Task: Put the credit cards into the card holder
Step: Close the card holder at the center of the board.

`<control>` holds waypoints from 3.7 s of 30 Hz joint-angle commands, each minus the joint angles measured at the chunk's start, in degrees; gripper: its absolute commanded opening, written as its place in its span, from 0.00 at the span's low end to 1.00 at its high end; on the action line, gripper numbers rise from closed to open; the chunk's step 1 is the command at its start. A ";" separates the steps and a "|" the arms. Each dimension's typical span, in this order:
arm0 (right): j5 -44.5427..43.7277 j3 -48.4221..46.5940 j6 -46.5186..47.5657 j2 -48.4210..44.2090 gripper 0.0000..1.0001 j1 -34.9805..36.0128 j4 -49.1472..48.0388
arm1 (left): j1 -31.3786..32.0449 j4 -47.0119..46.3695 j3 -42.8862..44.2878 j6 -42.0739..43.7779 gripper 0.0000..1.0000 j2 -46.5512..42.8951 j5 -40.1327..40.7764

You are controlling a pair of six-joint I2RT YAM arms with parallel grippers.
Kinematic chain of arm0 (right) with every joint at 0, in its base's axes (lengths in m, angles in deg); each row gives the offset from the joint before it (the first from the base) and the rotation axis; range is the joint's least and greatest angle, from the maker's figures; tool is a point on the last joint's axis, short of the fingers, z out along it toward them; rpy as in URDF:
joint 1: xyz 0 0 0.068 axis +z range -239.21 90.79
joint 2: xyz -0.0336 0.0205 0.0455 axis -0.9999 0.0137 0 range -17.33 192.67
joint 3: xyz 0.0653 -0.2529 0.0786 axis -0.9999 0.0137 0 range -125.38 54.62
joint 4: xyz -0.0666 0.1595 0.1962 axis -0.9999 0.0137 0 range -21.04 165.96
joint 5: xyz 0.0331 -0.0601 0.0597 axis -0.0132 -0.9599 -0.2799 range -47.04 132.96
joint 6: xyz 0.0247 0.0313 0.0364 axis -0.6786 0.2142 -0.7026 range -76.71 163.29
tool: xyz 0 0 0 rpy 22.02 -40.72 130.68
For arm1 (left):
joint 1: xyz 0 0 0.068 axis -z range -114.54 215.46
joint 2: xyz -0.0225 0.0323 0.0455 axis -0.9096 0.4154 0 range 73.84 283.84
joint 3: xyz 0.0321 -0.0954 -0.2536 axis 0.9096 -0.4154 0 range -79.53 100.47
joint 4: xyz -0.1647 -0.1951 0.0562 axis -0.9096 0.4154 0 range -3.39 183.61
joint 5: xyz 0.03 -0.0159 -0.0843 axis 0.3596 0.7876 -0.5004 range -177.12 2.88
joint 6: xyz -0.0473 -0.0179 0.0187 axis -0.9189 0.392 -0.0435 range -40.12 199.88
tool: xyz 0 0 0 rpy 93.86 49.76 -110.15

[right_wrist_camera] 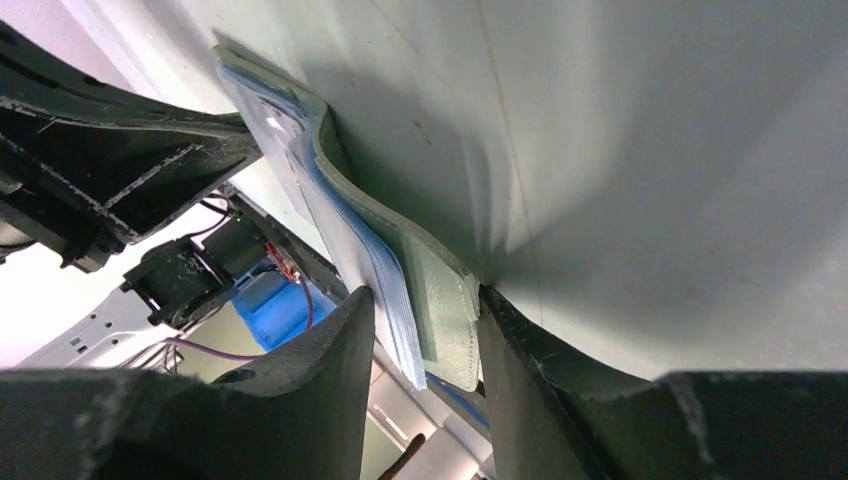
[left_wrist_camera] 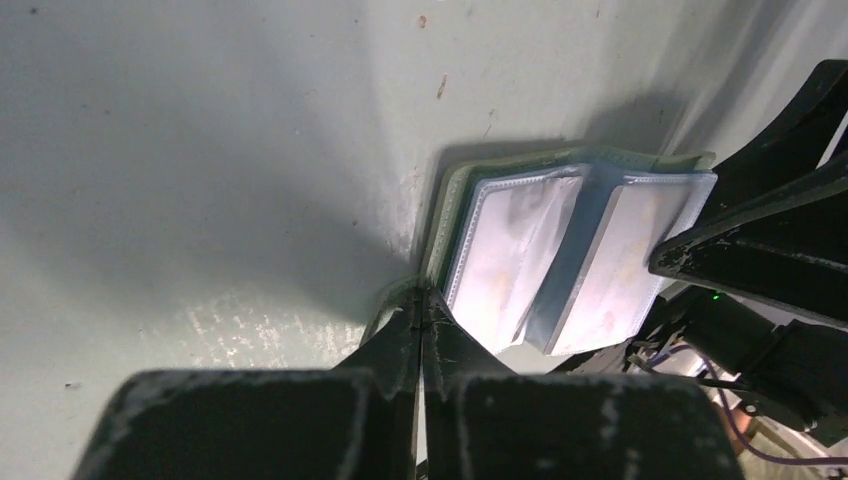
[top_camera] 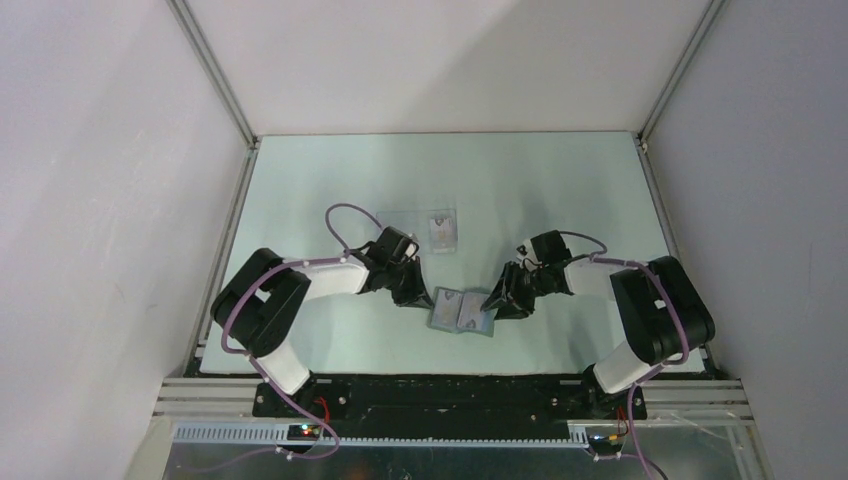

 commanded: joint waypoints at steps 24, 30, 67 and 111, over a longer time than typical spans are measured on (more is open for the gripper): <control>1.15 -6.43 -4.39 2.75 0.47 10.28 -12.98 | 4.76 -5.11 -0.72 -3.84 0.03 1.85 1.57; -2.13 -8.98 -2.82 7.47 0.46 12.14 -9.13 | 4.91 -3.15 0.53 -2.65 0.17 -1.08 1.98; -8.76 -18.21 1.97 14.62 0.03 15.77 2.79 | -3.83 -4.01 -3.21 -1.50 0.00 -6.41 -4.22; -10.13 -19.11 0.09 4.51 0.34 14.59 10.78 | 3.05 -4.94 4.38 -2.17 0.00 3.02 -2.71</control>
